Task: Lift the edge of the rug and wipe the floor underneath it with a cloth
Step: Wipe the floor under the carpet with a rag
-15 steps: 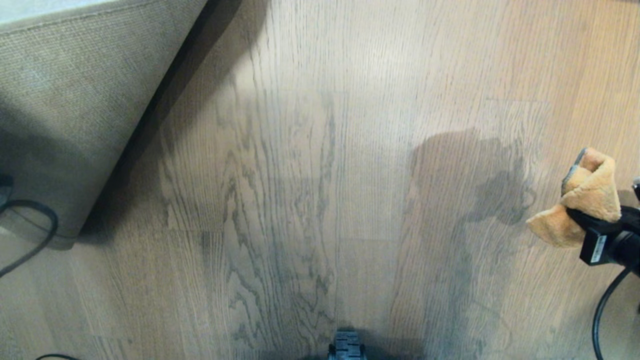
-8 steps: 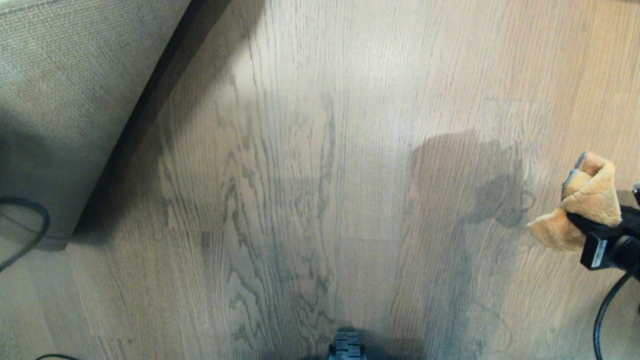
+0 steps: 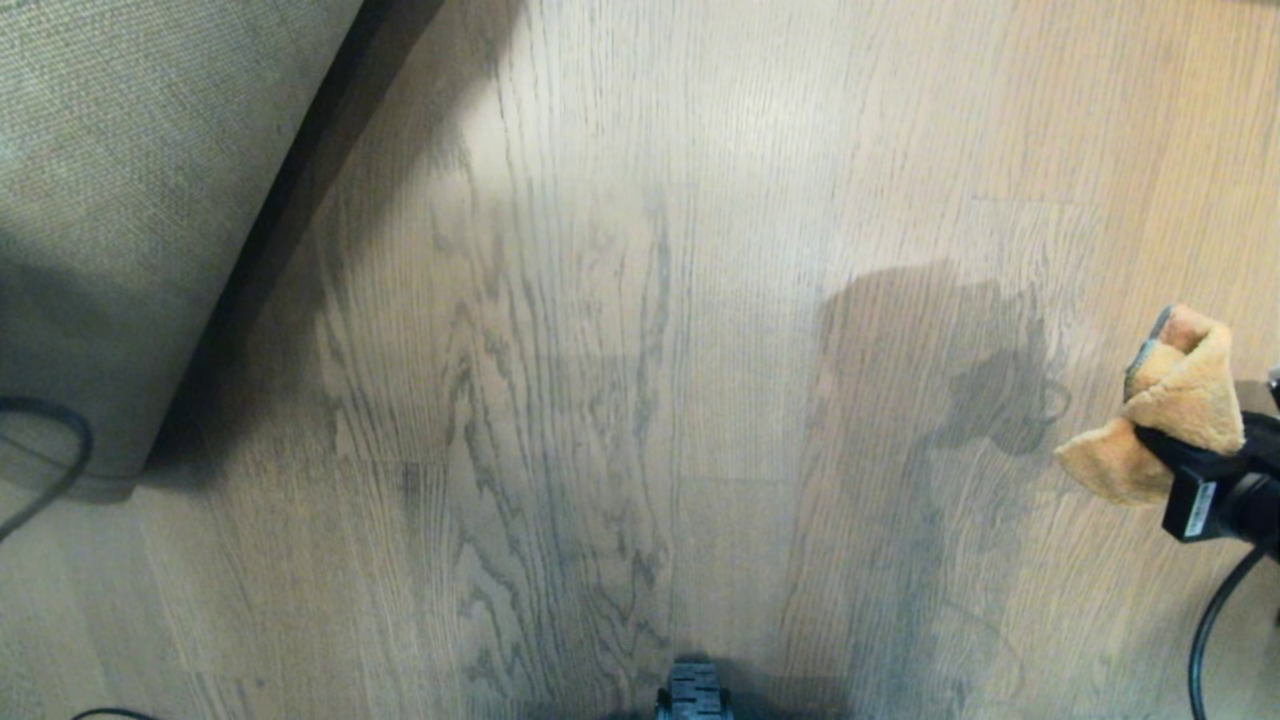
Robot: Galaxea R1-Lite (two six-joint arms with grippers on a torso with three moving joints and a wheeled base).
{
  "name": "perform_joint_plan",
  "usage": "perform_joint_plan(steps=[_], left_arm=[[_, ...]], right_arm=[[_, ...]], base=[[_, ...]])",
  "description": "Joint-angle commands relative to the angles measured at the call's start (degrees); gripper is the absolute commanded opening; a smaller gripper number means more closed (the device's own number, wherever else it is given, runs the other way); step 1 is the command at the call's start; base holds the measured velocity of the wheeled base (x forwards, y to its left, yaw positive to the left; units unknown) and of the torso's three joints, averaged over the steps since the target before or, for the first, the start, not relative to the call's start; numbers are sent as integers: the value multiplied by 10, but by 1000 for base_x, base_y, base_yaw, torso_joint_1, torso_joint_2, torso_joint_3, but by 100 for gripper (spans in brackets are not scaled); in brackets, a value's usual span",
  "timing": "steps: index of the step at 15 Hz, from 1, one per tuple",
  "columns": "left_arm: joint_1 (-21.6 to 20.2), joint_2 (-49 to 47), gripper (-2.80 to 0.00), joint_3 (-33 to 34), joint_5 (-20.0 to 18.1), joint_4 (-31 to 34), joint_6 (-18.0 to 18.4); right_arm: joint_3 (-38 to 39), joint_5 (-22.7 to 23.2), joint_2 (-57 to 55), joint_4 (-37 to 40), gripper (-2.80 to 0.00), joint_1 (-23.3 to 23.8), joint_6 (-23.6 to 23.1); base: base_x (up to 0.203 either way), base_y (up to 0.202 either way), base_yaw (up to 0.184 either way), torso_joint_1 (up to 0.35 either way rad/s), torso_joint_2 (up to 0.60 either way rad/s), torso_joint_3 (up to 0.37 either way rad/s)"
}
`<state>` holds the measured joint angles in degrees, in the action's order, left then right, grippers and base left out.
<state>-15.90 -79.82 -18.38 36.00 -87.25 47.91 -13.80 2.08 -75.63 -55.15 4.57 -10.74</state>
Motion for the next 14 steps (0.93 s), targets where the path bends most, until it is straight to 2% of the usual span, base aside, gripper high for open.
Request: perform_joint_plan(steps=[1,14], left_arm=[[0,0,-280,-1,1,-23,8],[11,1,-280,2,14,-24,10]], right_arm=[[2,0,0,-3,-280,0,-1],[10,0,10,-3,-280,0,-2]], base=[[0,0,0,0,0,0],[0,0,0,0,0,0]])
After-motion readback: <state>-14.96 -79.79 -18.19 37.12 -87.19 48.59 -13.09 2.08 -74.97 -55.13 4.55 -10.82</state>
